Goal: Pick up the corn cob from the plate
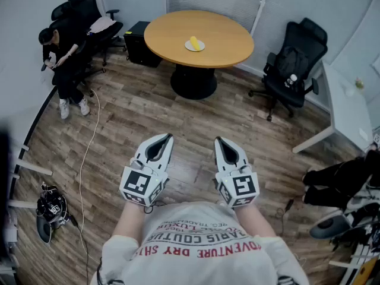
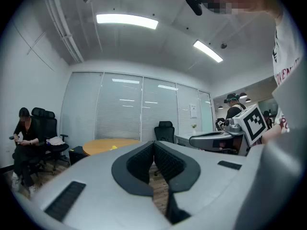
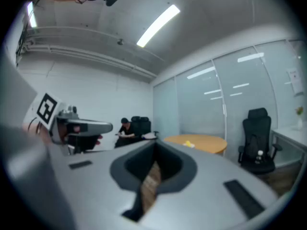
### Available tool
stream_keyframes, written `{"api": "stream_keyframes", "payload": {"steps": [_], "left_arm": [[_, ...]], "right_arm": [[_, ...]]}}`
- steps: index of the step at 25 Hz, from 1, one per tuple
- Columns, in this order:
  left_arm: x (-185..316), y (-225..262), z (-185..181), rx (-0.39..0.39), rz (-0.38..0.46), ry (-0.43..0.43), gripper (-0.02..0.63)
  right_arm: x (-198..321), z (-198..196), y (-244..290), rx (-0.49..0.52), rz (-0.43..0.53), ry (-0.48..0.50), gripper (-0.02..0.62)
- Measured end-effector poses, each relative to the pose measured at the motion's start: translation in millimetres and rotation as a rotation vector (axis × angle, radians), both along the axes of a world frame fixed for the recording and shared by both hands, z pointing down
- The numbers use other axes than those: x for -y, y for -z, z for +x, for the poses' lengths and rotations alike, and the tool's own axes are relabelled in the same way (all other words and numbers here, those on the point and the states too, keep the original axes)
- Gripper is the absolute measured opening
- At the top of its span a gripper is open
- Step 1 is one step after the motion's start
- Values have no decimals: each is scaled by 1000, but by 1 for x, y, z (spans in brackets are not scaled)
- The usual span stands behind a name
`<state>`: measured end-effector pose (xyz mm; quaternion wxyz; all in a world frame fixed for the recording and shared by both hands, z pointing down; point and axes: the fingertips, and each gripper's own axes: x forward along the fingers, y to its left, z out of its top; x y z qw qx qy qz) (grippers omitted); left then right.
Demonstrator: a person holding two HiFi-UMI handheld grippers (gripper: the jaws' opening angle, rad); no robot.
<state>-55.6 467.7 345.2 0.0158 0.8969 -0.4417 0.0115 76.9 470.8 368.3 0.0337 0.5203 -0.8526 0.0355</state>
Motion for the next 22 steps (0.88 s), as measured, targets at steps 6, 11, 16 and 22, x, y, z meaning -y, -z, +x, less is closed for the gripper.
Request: {"api": "stream_keyframes", "payload": {"steps": [6,11,16,22], "left_arm": [[2,1,-8,-6,7,-4,35],[2,-3,-10,-4,-4,-13,35],[0,-6,-12,1,-11,-17,35],[13,-19,-14,-5,-46,1,35]], "right_arm": [[0,-10,-2,1,-3,4,28],[0,-14,-6,11,-16,-4,28],[2,-12,-12,27,-45,-11,29],[21,-3,-26,46,-91,-16,29]]}}
